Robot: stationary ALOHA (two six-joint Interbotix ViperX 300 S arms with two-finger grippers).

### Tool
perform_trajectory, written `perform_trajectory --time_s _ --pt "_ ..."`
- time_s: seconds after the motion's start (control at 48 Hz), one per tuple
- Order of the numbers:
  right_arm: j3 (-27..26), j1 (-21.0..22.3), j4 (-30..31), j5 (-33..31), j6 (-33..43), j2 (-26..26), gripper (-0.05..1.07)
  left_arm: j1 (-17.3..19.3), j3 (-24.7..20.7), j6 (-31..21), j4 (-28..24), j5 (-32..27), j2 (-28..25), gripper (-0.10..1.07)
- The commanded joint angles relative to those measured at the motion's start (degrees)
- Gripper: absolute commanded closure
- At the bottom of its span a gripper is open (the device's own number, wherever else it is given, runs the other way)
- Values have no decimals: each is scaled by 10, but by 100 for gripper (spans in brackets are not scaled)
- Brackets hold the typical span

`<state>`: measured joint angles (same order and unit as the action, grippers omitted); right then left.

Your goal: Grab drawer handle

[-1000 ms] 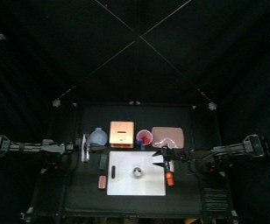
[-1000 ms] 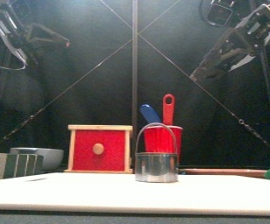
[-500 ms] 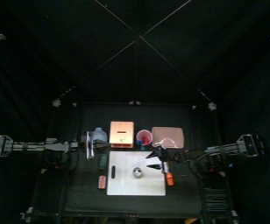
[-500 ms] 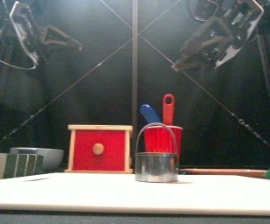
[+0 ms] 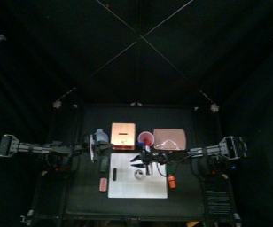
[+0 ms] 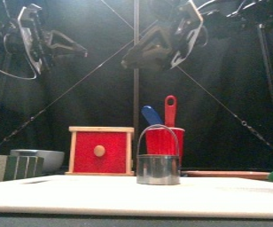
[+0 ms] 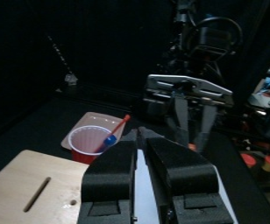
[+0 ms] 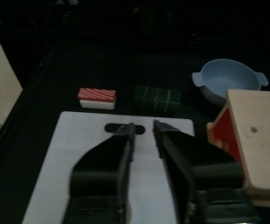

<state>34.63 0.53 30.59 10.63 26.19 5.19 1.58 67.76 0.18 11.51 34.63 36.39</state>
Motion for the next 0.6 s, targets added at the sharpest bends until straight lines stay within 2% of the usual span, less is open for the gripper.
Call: perform_trajectory --time_s 0.0,0.188,0.354,0.583 --pt "-33 13 11 8 2 -13 54 -20 7 1 18 21 -1 46" --pt "-69 40 24 9 0 -61 74 -55 35 9 61 40 -11 46" --pt "-107 71 40 11 2 -104 75 -62 42 49 58 42 -47 46" --pt "-176 124 54 11 -1 -177 75 -95 31 50 117 66 -118 46"
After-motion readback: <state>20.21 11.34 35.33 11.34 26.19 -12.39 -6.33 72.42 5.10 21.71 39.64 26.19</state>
